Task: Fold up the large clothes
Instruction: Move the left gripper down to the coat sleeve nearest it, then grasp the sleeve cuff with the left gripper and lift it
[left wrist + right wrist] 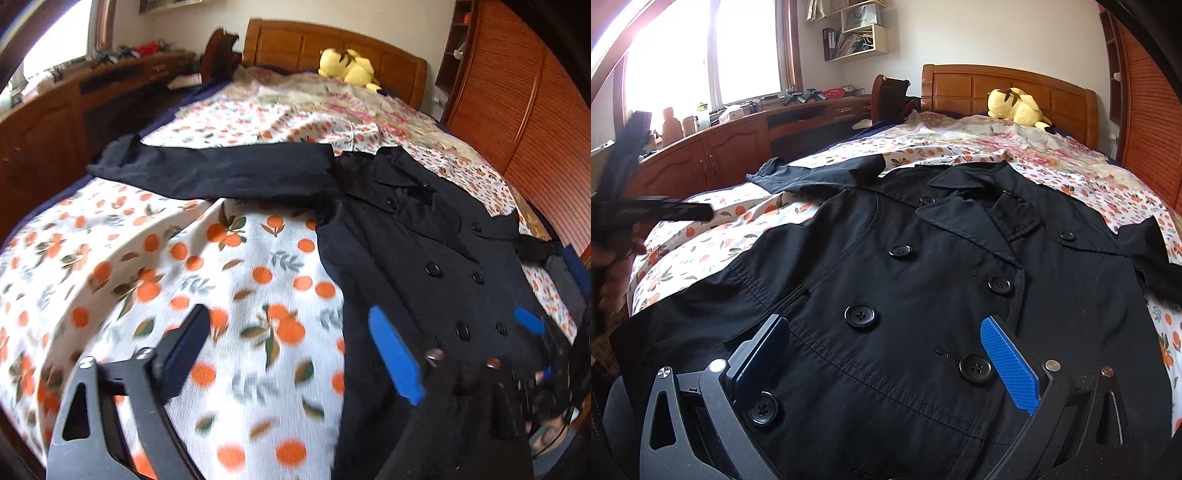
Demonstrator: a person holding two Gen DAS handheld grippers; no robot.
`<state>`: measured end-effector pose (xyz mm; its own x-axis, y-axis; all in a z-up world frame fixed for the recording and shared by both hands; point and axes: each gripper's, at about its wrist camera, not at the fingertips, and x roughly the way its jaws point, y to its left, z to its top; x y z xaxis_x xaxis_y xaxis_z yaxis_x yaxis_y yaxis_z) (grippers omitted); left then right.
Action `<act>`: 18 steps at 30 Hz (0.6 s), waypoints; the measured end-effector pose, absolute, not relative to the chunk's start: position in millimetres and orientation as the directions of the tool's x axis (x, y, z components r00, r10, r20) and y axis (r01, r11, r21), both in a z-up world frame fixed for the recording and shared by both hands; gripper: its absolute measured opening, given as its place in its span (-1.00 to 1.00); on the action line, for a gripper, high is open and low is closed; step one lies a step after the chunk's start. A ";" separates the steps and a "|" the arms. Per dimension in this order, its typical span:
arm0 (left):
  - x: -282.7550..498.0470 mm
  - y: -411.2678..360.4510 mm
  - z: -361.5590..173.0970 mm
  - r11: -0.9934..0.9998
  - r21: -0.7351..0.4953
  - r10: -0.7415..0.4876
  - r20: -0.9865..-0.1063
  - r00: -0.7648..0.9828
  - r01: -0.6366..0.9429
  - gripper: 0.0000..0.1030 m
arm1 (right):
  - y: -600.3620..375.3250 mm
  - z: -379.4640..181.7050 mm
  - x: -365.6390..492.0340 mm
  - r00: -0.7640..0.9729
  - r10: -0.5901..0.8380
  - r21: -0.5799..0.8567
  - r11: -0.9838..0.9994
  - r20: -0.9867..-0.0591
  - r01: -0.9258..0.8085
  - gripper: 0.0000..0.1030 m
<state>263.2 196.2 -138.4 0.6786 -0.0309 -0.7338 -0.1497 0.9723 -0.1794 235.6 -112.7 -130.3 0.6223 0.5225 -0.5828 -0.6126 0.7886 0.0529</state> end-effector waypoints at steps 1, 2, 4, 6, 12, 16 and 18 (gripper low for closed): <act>274.4 201.4 -140.0 0.971 -0.182 -0.030 -0.739 0.674 -0.156 0.55 | -112.6 -130.6 236.5 0.619 0.523 0.058 0.789 -0.585 -0.612 1.00; 281.9 204.8 -140.6 0.970 -0.182 -0.027 -0.741 0.671 -0.163 0.54 | -112.1 -130.9 237.0 0.617 0.523 0.061 0.789 -0.588 -0.611 1.00; 305.2 216.6 -142.8 0.965 -0.183 -0.013 -0.747 0.665 -0.187 0.52 | -110.4 -131.2 237.6 0.612 0.519 0.062 0.790 -0.596 -0.610 1.00; 327.2 228.6 -145.8 0.960 -0.180 0.009 -0.750 0.661 -0.217 0.48 | -106.8 -132.5 238.6 0.603 0.517 0.058 0.786 -0.608 -0.615 1.00; 381.1 256.7 -172.1 0.945 -0.131 0.089 -0.781 0.619 -0.301 0.36 | -102.7 -135.1 240.9 0.587 0.516 0.053 0.777 -0.624 -0.627 1.00; 398.4 277.0 -184.6 0.920 -0.204 0.061 -0.770 0.635 -0.336 0.33 | -102.1 -135.8 241.9 0.580 0.518 0.055 0.773 -0.629 -0.632 1.00; 401.9 286.2 -185.3 0.889 -0.288 0.026 -0.745 0.667 -0.355 0.33 | -100.2 -136.5 241.7 0.574 0.519 0.051 0.768 -0.633 -0.639 1.00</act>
<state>401.9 286.2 -185.3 0.6668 0.0256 -0.7448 -0.3553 0.8894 -0.2876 241.7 -100.2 -136.5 0.5742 0.5195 -0.6328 -0.6386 0.7679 0.0509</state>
